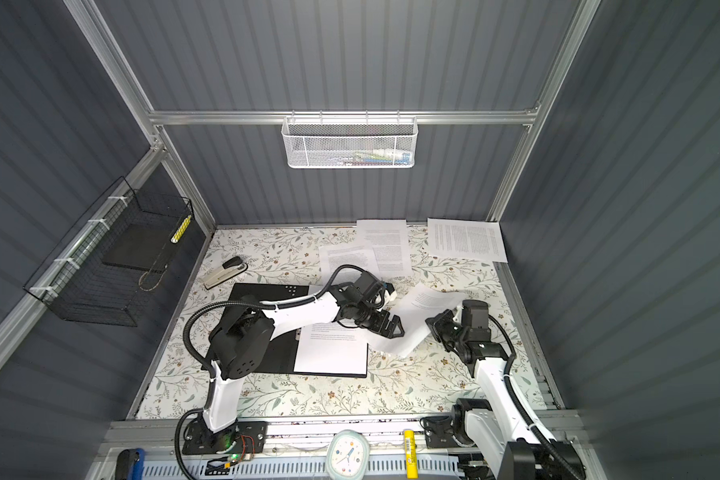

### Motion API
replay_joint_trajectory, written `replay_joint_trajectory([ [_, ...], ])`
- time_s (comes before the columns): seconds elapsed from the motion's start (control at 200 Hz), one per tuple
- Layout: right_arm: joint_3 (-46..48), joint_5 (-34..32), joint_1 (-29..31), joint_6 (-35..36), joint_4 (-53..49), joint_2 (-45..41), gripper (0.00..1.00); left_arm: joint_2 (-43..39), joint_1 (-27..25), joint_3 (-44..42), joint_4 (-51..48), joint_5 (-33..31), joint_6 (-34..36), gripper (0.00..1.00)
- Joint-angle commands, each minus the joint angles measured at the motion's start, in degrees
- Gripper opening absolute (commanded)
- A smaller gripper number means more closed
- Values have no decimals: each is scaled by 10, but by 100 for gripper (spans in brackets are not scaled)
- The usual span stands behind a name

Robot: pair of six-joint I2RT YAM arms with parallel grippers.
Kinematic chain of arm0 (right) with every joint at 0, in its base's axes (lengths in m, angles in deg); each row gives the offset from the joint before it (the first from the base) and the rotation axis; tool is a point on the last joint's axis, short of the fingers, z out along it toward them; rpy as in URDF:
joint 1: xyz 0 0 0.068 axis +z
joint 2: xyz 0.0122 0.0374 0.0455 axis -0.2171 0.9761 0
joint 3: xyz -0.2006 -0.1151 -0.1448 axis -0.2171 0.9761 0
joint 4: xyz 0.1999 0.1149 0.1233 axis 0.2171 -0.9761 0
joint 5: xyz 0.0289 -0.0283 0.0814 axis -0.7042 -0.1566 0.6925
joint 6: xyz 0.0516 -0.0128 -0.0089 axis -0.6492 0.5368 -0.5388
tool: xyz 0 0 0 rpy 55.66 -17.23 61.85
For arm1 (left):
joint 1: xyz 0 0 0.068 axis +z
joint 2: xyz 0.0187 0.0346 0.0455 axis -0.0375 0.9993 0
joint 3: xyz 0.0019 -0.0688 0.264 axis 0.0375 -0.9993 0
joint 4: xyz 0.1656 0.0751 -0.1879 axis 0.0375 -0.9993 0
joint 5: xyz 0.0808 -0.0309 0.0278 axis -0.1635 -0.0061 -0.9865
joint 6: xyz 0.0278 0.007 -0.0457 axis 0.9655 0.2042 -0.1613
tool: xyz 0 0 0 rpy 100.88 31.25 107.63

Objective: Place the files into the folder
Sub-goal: 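Carry the sheet toward the folder with the right gripper while left gripper withdraws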

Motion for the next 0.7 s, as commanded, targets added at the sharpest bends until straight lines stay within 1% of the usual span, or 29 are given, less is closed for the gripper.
replay_joint_trajectory([
  [0.0, -79, -3, 23, 80, -53, 0, 0, -125, 13, 0, 59, -18, -4, 100],
  [0.02, -92, -6, 29, 89, -62, 2, 0, -147, 16, -12, 61, -40, -1, 100],
  [0.065, -140, -22, 58, 121, -90, 11, 0, -197, 22, -39, 65, -112, 7, 100],
  [0.075, -146, -24, 61, 124, -94, 12, 0, -207, 22, -57, 65, -126, 10, 100],
  [0.155, -230, -58, 123, 164, -142, 38, 0, -295, 31, -114, 49, -251, 39, 100],
  [0.19, -265, -61, 149, 175, -155, 54, 0, -330, 33, -136, 39, -306, 52, 100],
  [0.205, -285, -83, 165, 181, -161, 65, 0, -343, 34, -146, 35, -326, 58, 100],
  [0.22, -294, -86, 172, 182, -163, 70, 0, -357, 35, -154, 31, -347, 66, 100],
  [0.265, -334, -86, 205, 186, -169, 96, 0, -395, 37, -184, 21, -398, 85, 100],
  [0.305, -364, -82, 235, 186, -167, 118, 0, -425, 38, -208, 15, -431, 100, 100],
  [0.315, -376, -81, 247, 187, -166, 140, 0, -432, 38, -214, 13, -438, 104, 100],
  [0.43, -457, -73, 333, 195, -163, 219, 0, -502, 39, -255, -27, -496, 138, 100],
  [0.45, -473, -49, 351, 195, -160, 233, 0, -512, 40, -260, -35, -501, 147, 100],
  [0.51, -492, -32, 379, 188, -140, 253, 0, -540, 40, -268, -66, -515, 166, 100],
  [0.555, -487, -4, 385, 173, -109, 261, 0, -561, 40, -275, -87, -523, 177, 100],
  [0.6, -469, 18, 378, 154, -62, 263, 0, -582, 39, -284, -103, -520, 187, 100],
  [0.655, -442, 25, 360, 137, -36, 261, 0, -605, 40, -294, -118, -497, 197, 100],
  [0.695, -417, 44, 343, 124, -15, 261, 0, -621, 40, -303, -124, -475, 199, 100],
])
